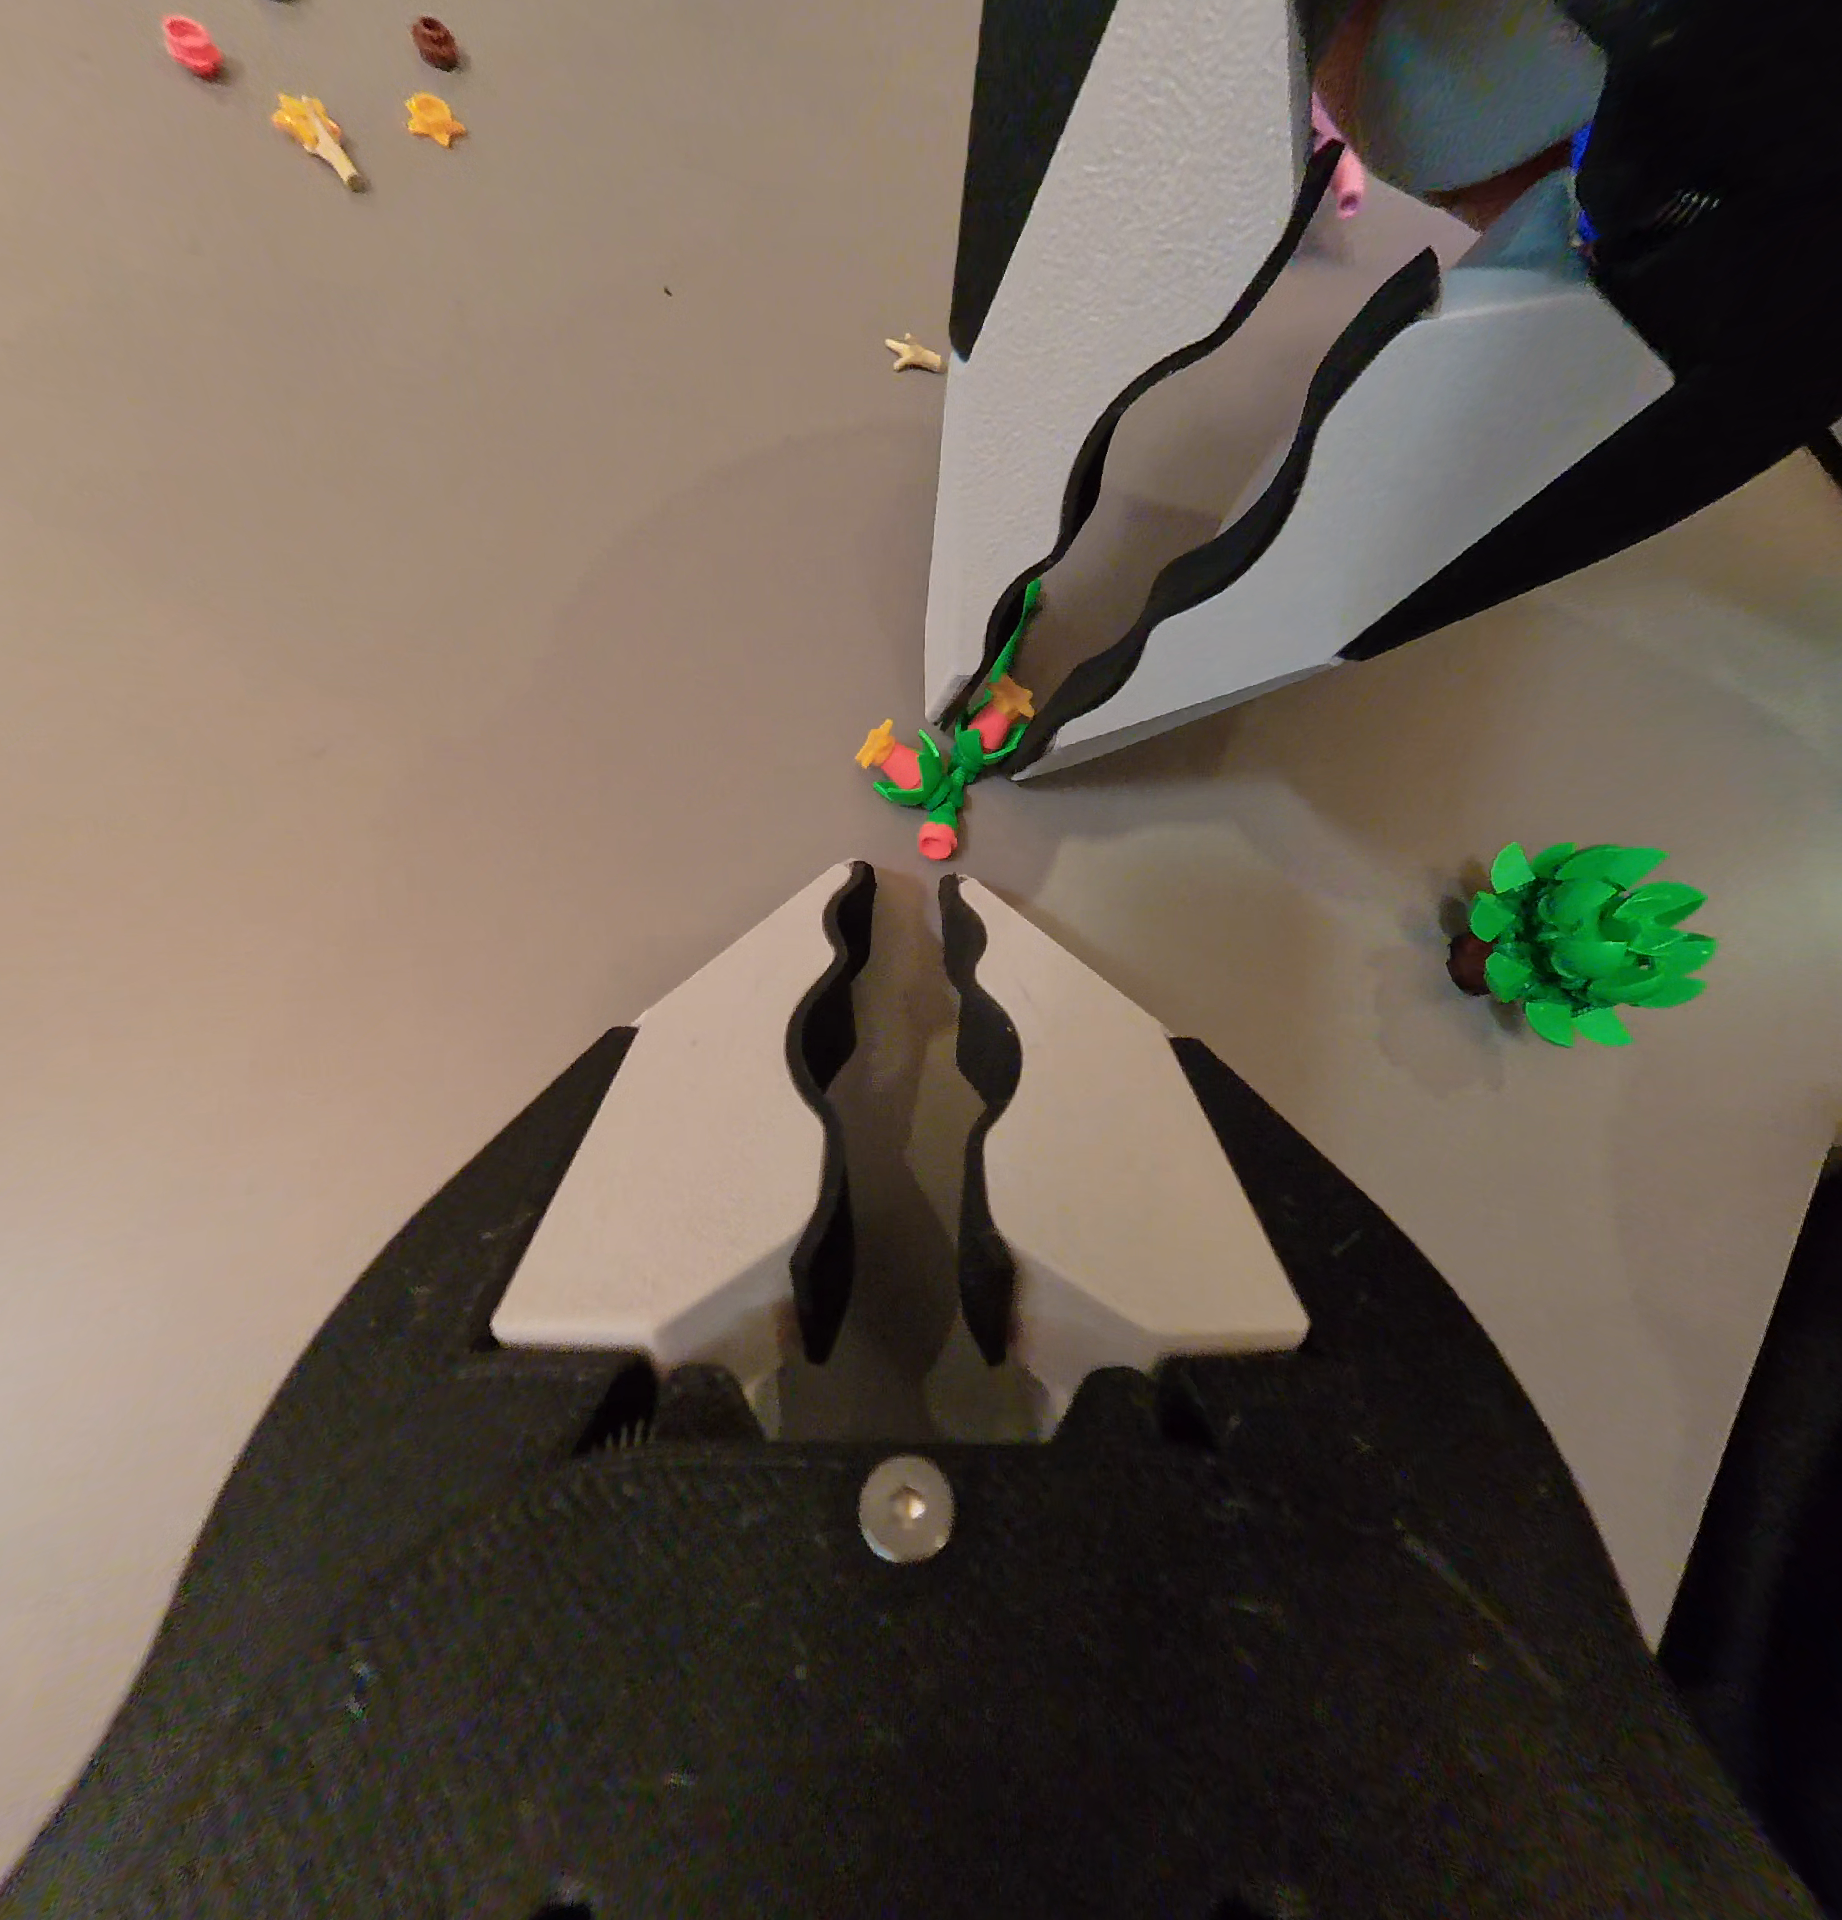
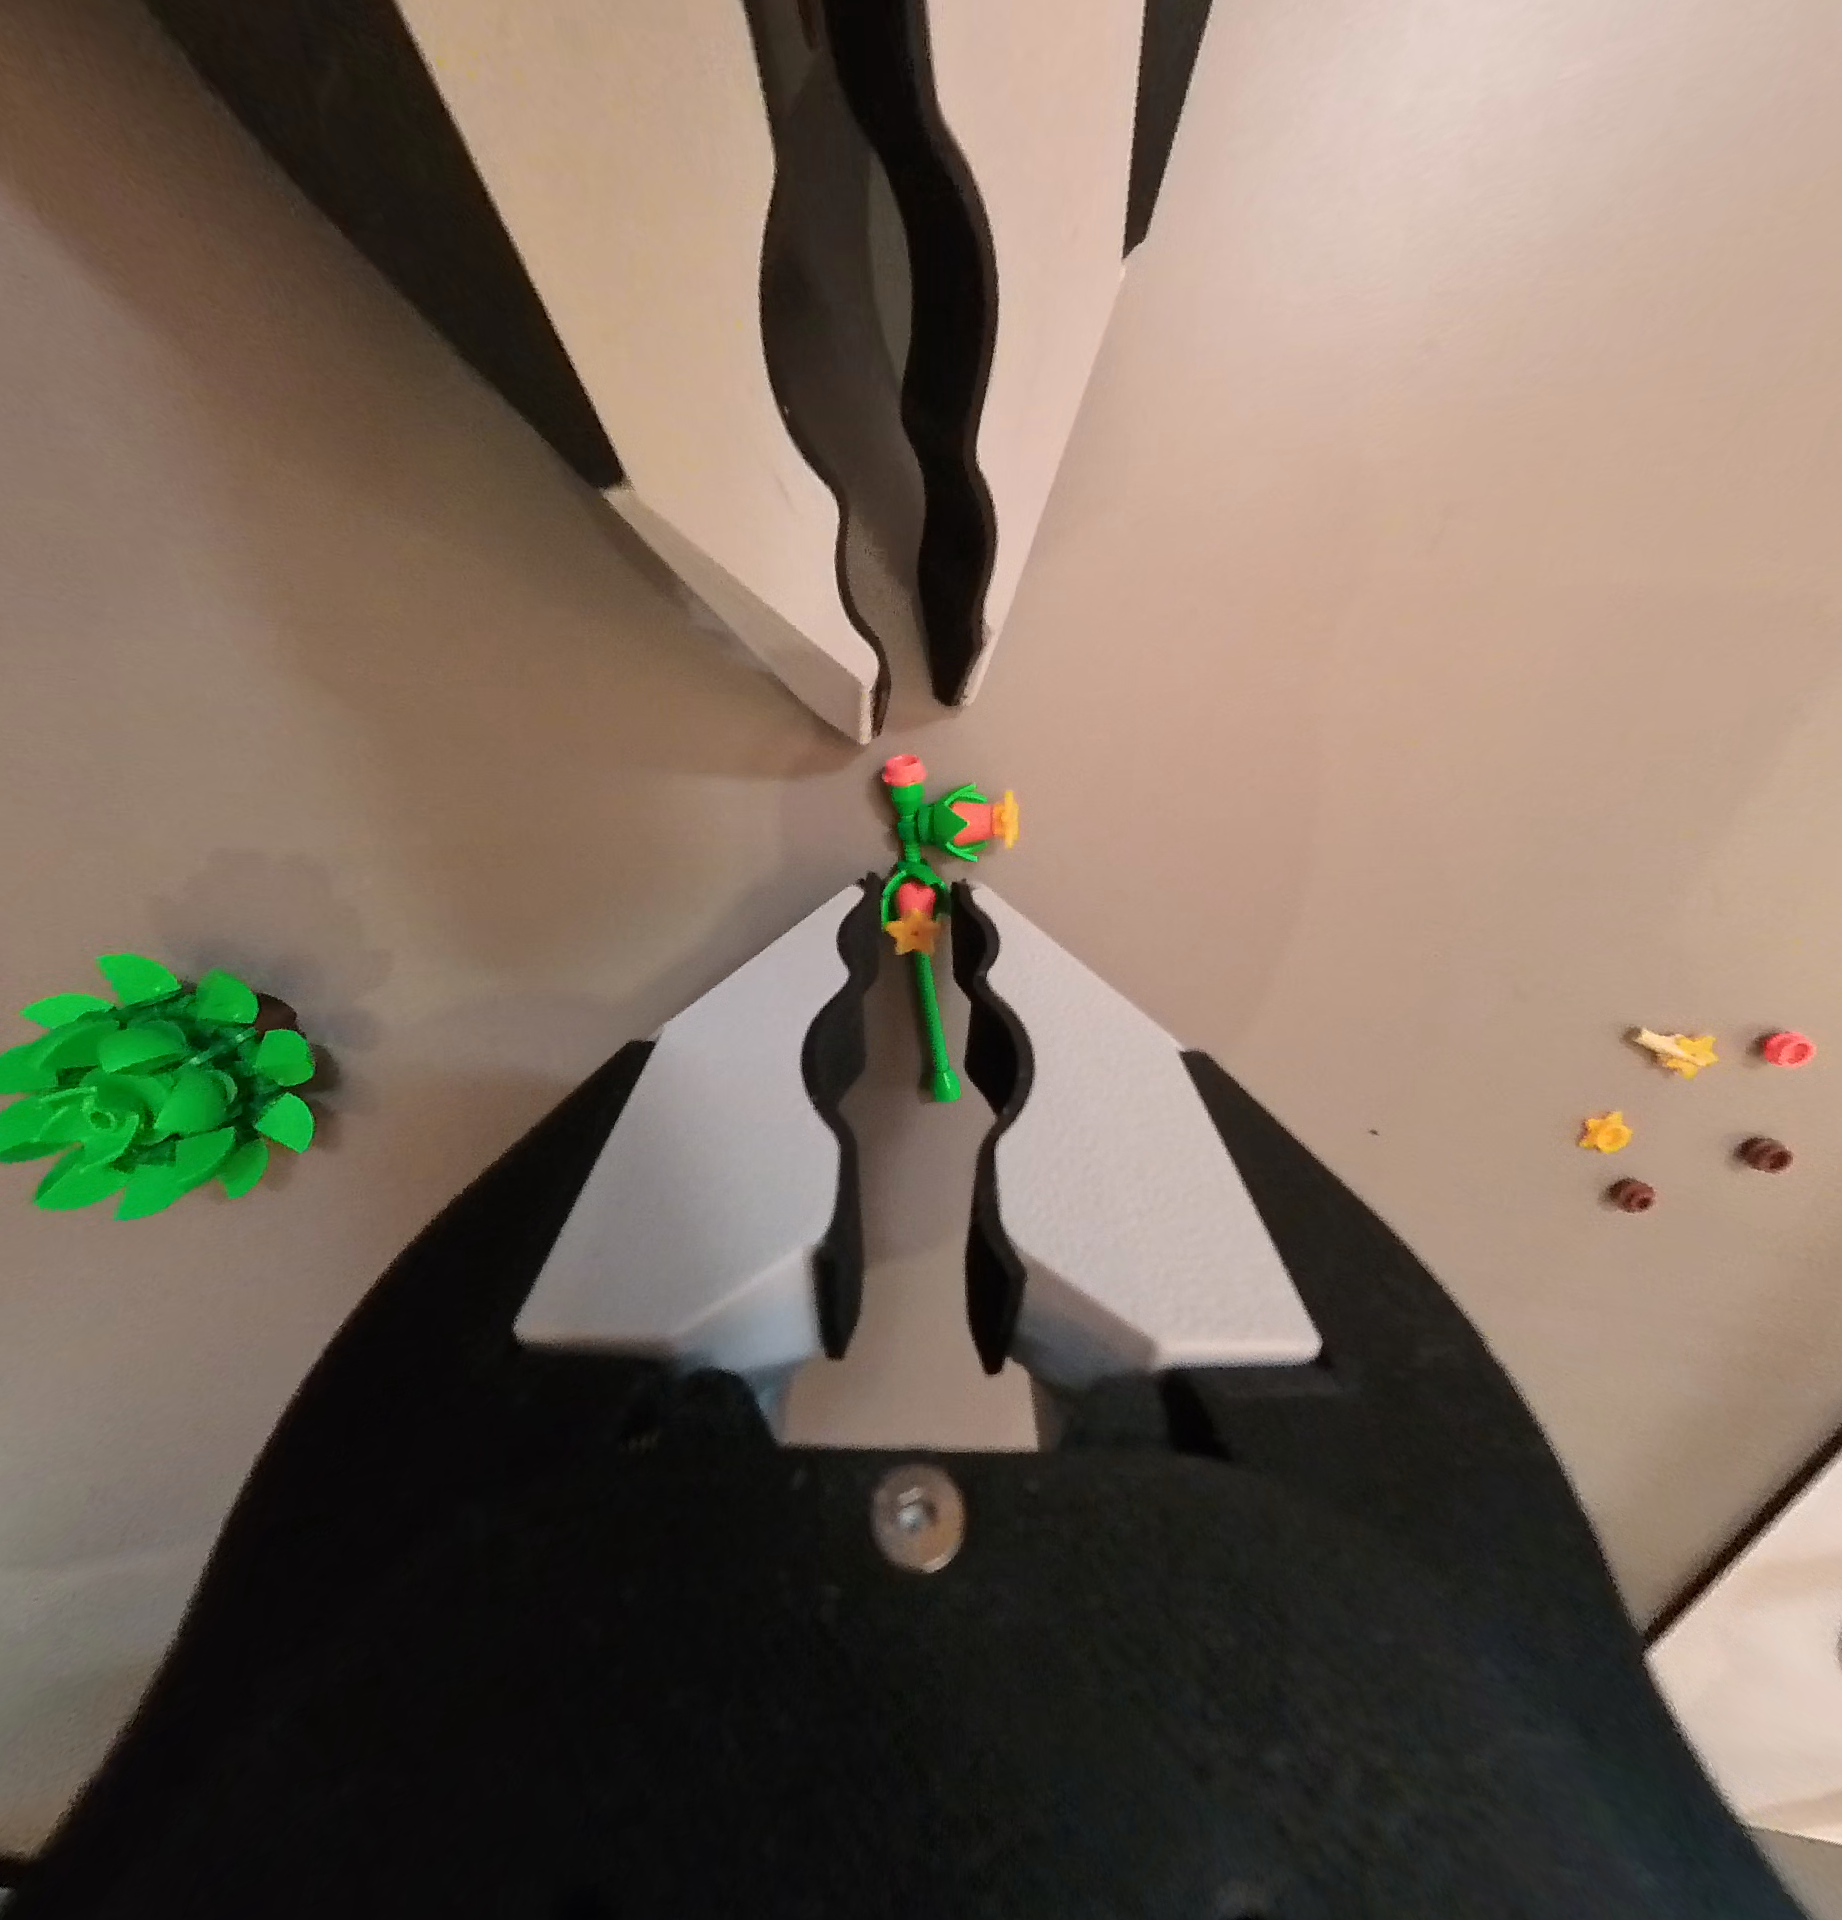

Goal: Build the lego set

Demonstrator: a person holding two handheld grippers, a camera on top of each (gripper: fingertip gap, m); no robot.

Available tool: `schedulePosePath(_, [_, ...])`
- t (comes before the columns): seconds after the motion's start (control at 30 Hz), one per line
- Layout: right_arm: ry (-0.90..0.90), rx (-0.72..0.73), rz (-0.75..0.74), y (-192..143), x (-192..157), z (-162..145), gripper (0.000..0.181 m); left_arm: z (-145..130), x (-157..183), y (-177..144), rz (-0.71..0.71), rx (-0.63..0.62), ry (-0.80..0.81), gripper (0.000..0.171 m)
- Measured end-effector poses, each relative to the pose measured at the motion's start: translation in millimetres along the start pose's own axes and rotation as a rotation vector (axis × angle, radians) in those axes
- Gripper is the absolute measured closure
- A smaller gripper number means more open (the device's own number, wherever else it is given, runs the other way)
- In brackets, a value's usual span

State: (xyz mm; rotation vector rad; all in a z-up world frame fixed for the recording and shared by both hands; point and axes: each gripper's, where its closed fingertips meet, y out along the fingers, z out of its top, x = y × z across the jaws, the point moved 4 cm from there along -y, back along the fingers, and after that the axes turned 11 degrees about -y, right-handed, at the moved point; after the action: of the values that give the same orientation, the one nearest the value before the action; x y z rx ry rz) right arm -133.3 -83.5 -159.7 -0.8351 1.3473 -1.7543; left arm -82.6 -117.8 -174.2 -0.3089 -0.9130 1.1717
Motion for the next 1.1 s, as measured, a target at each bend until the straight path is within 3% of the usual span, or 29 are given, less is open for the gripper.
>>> schedulePosePath(0.23, [0.031,0.029,-0.001,0,1,0,0.17,0,0,0,-0.004,0.0,-0.005,0.159])
schedulePosePath(0.43, [0.065,0.137,-0.128,-9,4,-3,0.169,6,-5,-9,-0.009,0.085,-0.059,0.145])
schedulePosePath(0.63, [0.256,0.465,-0.271,-49,3,-6,0.169,22,-1,-28,-0.135,0.268,-0.143,0.143])
schedulePosePath(0.8, [0.455,0.869,-0.338,-88,-9,-20,0.17,37,24,-40,-0.271,0.409,-0.036,0.15])
schedulePosePath(1.0, [0.633,1.346,-0.42,-127,-21,-65,0.17,79,61,-44,-0.393,0.543,0.084,0.16])
schedulePosePath(1.1, [0.646,1.435,-0.449,-130,-34,-81,0.17,111,79,-34,-0.518,0.568,0.138,0.171])
